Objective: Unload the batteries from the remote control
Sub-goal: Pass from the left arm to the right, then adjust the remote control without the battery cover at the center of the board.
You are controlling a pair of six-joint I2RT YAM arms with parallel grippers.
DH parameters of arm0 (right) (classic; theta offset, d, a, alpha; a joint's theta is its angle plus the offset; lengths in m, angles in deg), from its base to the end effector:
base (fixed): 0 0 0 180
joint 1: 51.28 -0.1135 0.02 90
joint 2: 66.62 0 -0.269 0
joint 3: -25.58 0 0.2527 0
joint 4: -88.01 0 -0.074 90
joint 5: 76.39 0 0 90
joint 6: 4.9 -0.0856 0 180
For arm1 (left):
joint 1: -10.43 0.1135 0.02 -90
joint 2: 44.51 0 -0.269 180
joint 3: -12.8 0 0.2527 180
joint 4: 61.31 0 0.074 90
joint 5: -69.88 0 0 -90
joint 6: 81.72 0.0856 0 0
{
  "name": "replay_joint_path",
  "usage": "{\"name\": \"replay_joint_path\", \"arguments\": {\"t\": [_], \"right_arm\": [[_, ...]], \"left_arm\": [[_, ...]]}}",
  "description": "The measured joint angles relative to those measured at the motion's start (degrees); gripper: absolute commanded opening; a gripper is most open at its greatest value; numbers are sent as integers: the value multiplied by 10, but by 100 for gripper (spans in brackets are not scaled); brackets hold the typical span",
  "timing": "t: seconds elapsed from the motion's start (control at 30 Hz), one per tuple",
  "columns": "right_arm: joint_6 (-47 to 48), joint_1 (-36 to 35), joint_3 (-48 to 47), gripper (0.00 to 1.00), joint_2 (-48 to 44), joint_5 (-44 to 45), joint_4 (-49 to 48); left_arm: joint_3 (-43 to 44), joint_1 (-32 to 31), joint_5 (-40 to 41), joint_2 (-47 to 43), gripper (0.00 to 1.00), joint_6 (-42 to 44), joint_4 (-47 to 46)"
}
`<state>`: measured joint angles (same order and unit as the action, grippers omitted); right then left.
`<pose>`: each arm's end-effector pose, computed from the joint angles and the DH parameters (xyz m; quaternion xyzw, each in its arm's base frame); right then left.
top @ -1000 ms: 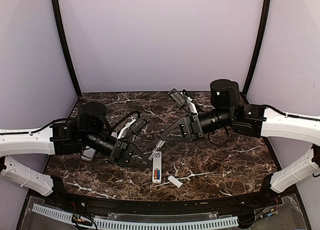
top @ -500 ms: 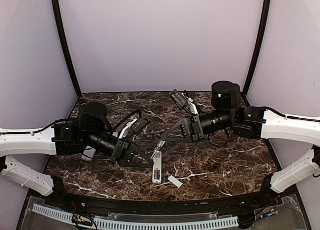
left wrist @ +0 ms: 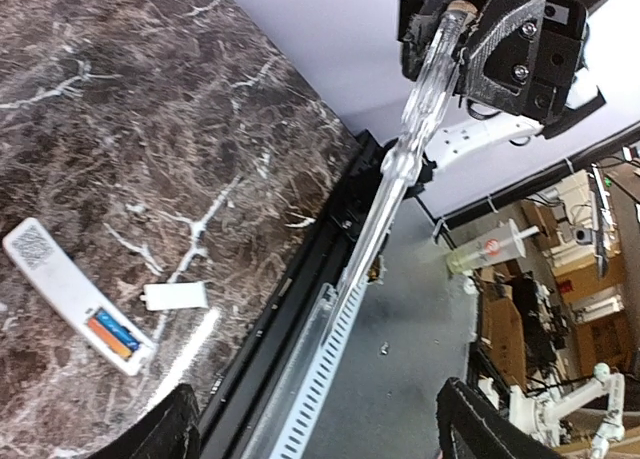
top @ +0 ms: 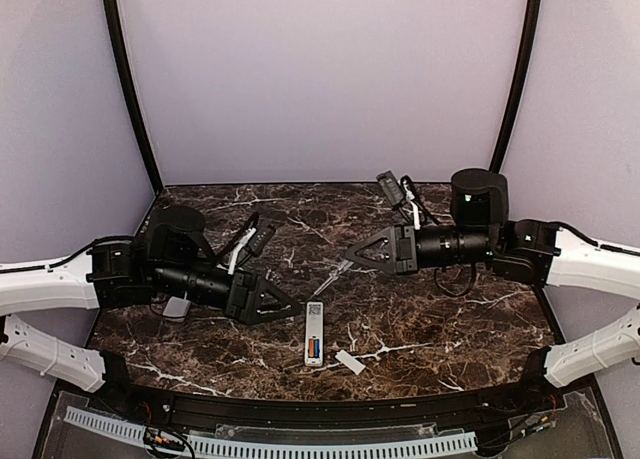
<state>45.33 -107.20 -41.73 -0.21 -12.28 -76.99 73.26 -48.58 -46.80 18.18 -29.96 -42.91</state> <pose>0.1436 0.2789 0.3272 -0.2443 0.7415 0.5629 0.2713 0.1163 -0.2683 0.2897 0.2734 0.7633 -0.5409 0.2236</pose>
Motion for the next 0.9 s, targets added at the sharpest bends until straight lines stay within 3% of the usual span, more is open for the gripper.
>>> {"name": "replay_joint_path", "arguments": {"t": [0.17,0.4,0.57,0.9], "right_arm": [[-14,1,2,0,-55,138,75],[-50,2,19,0,-86,274,149],[-68,2,34,0,-96,315,180],[-80,2,35,0,-100,346,194]], "left_arm": [[31,0,119,9,82,16,82],[131,0,248,165,87,27,186],[168,-2,302,251,93,34,219],[280,-8,339,396,95,40,240]]}}
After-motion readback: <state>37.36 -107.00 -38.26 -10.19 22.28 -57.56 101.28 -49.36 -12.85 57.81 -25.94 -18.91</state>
